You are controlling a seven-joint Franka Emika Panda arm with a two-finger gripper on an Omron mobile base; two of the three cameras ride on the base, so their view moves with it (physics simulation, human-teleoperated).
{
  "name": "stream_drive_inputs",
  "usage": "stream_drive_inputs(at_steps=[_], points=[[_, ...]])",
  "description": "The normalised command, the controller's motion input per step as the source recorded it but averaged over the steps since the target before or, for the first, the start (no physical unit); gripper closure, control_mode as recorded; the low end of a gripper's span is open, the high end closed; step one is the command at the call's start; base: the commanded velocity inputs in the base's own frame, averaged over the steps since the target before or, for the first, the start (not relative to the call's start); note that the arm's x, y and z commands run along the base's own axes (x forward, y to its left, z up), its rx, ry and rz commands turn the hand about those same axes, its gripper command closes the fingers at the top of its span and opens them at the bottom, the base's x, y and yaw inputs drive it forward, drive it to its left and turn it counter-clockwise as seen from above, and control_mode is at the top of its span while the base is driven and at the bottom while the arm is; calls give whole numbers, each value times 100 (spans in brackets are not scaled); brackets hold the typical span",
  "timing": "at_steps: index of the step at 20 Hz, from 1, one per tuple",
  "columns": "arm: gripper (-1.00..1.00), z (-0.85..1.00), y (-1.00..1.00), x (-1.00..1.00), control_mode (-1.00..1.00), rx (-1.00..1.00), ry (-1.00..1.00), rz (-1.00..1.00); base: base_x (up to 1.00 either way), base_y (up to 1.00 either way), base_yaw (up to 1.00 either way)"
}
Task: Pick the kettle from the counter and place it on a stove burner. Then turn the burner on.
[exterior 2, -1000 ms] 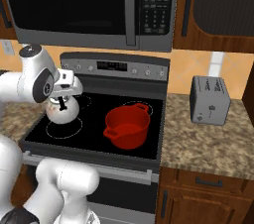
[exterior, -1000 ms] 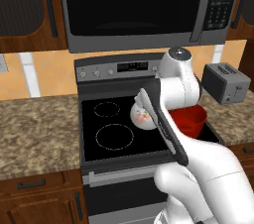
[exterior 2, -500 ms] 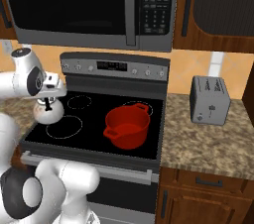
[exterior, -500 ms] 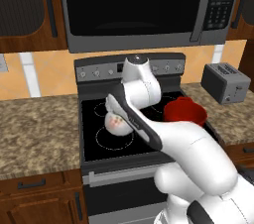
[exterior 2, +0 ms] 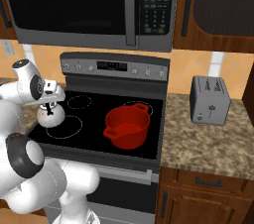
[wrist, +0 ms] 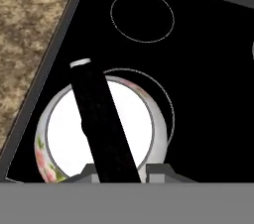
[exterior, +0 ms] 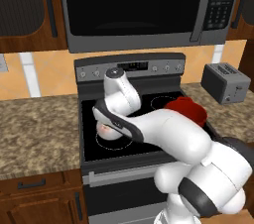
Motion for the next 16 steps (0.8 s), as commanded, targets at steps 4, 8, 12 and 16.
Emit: stream_drive_inputs(at_steps=[4, 8, 12, 16], points=[[100, -40, -14, 20, -100, -3, 3, 0, 0, 0, 0], [100, -49, -12, 17, -100, 0, 2, 0, 0, 0, 0], [100, -45, -4, 19, -100, 0, 0, 0, 0, 0, 0], [100, -16, 0, 16, -100, 0, -1, 0, 0, 0, 0]])
